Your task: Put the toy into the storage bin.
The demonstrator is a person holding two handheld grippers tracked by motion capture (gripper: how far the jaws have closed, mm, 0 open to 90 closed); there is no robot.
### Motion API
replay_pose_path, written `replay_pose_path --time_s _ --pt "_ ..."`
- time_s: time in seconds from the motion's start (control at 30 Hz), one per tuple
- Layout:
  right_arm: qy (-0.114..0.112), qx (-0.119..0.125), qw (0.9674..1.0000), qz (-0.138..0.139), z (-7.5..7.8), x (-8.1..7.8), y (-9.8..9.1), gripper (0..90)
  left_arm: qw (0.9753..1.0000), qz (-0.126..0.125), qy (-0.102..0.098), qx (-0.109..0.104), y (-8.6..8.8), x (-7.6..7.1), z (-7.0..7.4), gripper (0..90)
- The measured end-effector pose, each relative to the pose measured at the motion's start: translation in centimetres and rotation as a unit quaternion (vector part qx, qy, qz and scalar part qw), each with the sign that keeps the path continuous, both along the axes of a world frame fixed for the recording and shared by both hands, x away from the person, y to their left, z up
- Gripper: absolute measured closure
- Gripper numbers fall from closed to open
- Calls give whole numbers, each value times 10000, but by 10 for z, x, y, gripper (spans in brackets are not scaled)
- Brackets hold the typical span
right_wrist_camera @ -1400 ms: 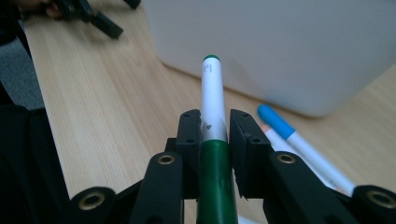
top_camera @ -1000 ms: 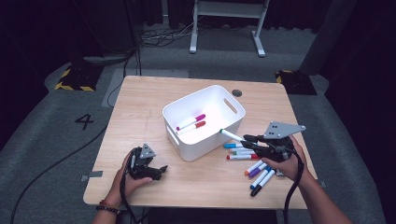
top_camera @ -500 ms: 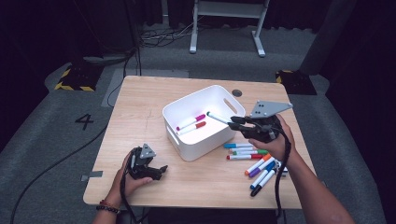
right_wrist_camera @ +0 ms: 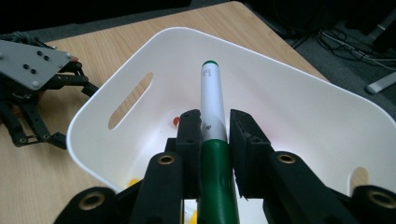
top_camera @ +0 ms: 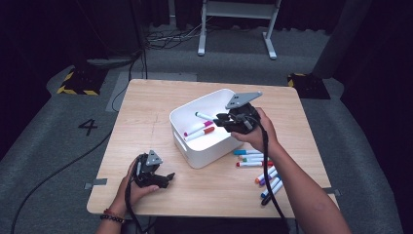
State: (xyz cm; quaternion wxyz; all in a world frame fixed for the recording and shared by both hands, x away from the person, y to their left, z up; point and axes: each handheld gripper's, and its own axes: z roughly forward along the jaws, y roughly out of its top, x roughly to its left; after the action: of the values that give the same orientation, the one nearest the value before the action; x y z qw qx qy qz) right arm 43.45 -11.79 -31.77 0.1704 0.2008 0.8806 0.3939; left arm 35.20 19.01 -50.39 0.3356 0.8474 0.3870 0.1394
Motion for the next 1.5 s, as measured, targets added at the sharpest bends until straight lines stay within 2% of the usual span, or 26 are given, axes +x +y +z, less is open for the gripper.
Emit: replay_pose_path --time_s 0.23,0.27,0.43,0.5,0.57,0.73,0.87,0.93,1.2,1.27,1.43,1.5 --pt "223 -334 9992 -54 -17 15 31 749 10000 0 -1 -1 0 0 0 130" --pt "243 -453 9987 -67 -20 16 36 749 10000 -1 -1 0 0 0 0 130" --pt "414 -637 9971 38 -27 23 53 749 10000 -2 0 -1 0 0 0 130" --pt "549 -714 9959 51 -30 23 61 748 10000 -2 0 -1 0 0 0 131" --pt "518 -865 9949 -6 -33 23 68 748 10000 -2 1 -2 0 0 0 130" --pt "707 -889 9935 -49 -40 25 80 748 10000 -2 12 11 0 0 0 132" --pt "796 -1105 9907 -37 -44 24 88 747 10000 -21 11 7 0 0 0 134" --pt "827 -1161 9898 -33 -45 23 91 745 10000 -32 23 -16 0 0 0 134" --pt "1203 -1282 9844 53 -50 24 91 736 10000 -27 11 -9 0 0 0 134" --pt "1255 -1258 9840 121 -49 23 91 728 10000 -35 22 -14 0 0 0 134" --pt "1220 -1248 9846 86 -47 23 88 699 10000 -31 11 -4 0 0 0 135" --pt "1160 -1145 9866 117 -45 21 85 689 10000 -31 10 -4 0 0 0 135"
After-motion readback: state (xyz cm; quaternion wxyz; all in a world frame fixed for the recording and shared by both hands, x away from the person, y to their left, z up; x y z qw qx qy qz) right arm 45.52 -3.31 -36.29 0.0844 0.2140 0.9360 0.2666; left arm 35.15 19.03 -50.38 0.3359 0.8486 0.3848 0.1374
